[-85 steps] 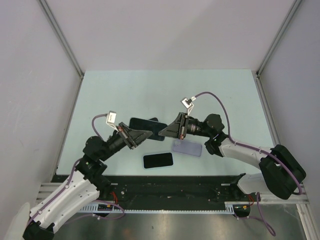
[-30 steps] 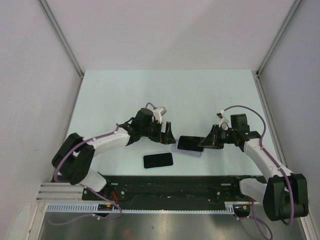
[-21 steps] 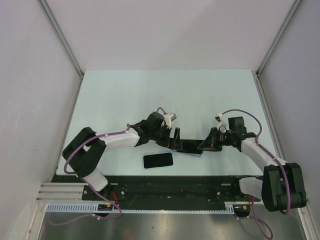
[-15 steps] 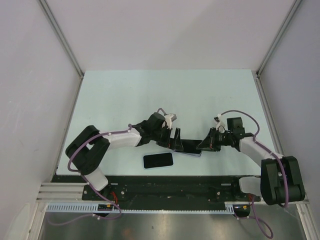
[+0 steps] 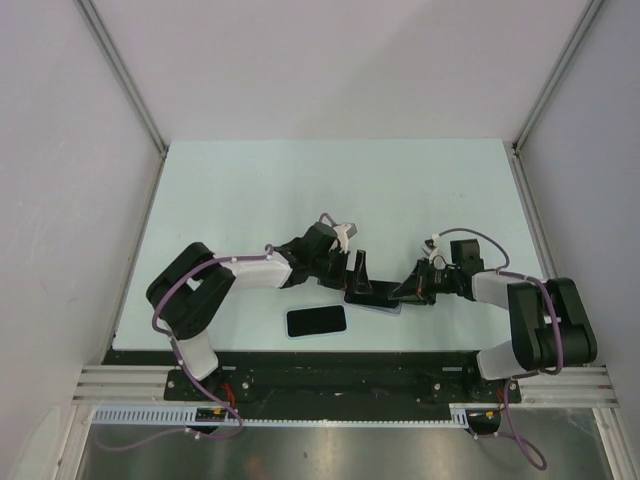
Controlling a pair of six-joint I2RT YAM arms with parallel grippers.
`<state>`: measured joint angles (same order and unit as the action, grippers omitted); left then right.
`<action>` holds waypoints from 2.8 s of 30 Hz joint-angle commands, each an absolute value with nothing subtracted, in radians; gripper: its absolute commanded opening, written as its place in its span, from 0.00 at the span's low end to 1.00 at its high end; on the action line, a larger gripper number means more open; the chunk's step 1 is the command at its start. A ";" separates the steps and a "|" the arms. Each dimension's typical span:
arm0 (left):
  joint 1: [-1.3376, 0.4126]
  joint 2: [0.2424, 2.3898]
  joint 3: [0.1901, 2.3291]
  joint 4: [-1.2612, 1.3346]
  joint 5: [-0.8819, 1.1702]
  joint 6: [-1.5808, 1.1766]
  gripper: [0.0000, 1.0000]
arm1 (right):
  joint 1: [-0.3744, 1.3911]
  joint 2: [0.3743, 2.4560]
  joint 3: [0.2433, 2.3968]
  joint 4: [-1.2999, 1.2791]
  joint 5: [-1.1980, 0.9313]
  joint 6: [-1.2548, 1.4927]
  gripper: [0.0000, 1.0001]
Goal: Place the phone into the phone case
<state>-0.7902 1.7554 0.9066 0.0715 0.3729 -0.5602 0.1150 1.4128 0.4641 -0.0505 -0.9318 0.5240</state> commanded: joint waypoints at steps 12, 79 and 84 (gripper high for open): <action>-0.801 1.701 0.904 0.068 0.287 -0.554 1.00 | 0.205 1.749 0.429 0.268 -0.834 0.601 0.00; -0.805 1.726 0.870 -0.250 -0.025 -0.436 0.00 | 0.707 1.447 0.934 -0.532 0.010 0.410 0.63; -0.805 1.706 0.858 -0.249 -0.037 -0.440 0.00 | 0.522 1.332 0.812 -0.413 -0.299 0.416 0.65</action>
